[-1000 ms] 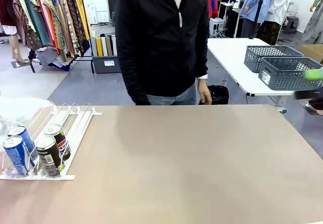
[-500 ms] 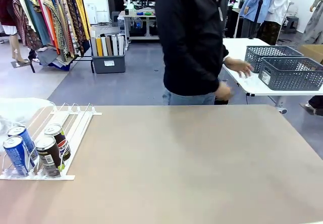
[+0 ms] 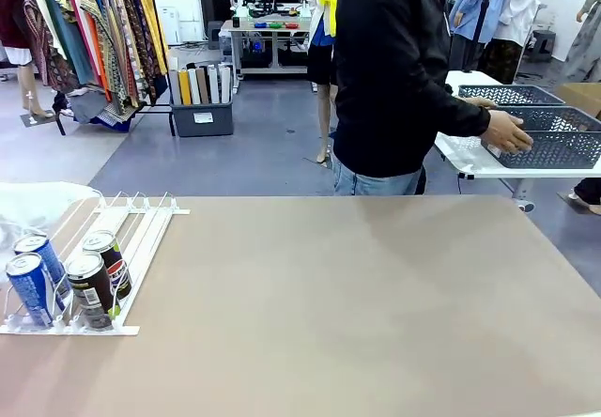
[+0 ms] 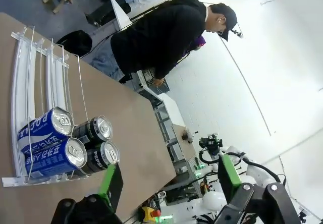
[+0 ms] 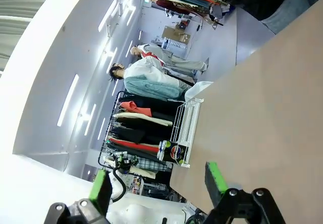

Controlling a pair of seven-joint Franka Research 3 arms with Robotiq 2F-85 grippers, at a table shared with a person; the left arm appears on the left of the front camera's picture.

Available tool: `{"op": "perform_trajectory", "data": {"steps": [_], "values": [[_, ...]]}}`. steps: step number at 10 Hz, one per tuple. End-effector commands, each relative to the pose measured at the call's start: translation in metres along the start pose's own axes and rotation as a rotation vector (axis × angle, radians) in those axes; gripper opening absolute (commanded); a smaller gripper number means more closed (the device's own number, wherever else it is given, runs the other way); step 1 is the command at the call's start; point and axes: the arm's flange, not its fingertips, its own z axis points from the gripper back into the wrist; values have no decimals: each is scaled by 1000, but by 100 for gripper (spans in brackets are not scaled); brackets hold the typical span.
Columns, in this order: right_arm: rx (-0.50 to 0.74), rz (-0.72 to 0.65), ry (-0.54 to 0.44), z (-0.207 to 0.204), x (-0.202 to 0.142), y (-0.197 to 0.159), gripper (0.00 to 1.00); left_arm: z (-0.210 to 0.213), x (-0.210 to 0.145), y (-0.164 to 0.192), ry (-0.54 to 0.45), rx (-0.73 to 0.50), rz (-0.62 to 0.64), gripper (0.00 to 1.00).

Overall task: Retrieve and store the cans from the dispenser.
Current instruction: Pick up one can from the Automatic Can Dispenser and place it in the middle of the table.

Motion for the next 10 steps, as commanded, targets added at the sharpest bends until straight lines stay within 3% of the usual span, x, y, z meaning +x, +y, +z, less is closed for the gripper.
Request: {"op": "perform_trajectory", "data": {"steps": [1, 4, 7, 10], "values": [[-1, -3, 8, -1, 1, 3, 100, -1, 0, 1, 0, -1, 0, 100], [-1, -3, 8, -1, 1, 3, 100, -51, -20, -53, 424, 445, -218, 100], [-1, -3, 8, -1, 1, 3, 100, -114, -42, -82, 618, 875, -441, 100], [-1, -3, 8, -1, 1, 3, 100, -166, -69, -86, 765, 1031, -568, 100]]}}
